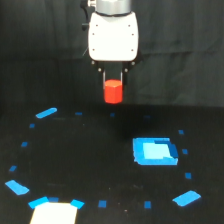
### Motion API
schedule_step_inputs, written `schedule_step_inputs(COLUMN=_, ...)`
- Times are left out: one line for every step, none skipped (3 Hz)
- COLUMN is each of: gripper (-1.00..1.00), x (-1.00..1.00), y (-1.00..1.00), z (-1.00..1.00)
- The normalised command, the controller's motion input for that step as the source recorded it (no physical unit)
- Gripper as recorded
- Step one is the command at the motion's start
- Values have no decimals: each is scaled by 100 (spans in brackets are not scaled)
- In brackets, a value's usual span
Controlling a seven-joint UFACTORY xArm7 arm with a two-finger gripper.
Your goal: Pick up the red object from the table
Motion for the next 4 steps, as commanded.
schedule_step_inputs(gripper=-77, x=-53, y=-8, z=-52)
schedule_step_inputs(gripper=-93, x=-2, y=-8, z=100)
schedule_step_inputs(gripper=-100, x=-49, y=-30, z=6)
schedule_step_inputs(gripper=-100, x=-34, y=12, z=-38)
